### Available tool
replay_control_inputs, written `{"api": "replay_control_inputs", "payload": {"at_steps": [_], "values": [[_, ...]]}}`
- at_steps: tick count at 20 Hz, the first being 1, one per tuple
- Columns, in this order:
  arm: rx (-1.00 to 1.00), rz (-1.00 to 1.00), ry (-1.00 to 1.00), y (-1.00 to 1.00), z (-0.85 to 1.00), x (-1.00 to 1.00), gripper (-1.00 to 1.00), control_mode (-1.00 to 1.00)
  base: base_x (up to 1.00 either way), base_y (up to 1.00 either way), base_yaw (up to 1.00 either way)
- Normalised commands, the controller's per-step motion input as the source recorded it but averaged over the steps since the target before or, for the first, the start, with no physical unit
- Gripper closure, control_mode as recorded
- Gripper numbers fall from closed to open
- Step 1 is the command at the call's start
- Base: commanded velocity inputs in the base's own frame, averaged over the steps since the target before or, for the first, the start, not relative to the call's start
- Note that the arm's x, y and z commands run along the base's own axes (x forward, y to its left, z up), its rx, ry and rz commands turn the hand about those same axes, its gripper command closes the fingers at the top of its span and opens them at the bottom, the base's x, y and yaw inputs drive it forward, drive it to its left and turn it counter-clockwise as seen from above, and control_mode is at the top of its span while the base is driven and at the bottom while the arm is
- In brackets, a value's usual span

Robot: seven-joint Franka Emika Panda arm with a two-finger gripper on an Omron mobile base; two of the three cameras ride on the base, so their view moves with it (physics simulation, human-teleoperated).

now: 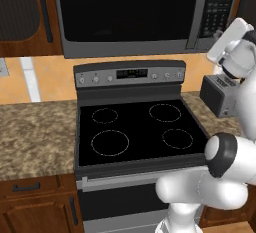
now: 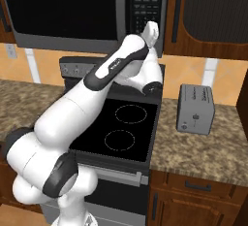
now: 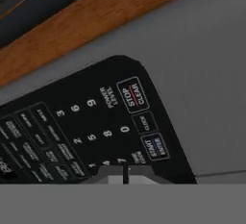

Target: Pick the eggplant from the sink and place it in the bowl. Then pick the bowl and place it in the microwave. Then close the microwave door and press the start button.

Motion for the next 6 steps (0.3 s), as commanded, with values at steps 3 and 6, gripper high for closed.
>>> {"api": "replay_control_inputs", "payload": {"at_steps": [3, 6], "values": [[0.0, 0.04, 0.0, -0.49, -0.04, -1.0, 1.0, -1.0, 0.0, 0.0, 0.0], [0.0, 0.1, 0.0, -0.3, -0.28, -1.0, 1.0, -1.0, 0.0, 0.0, 0.0]]}}
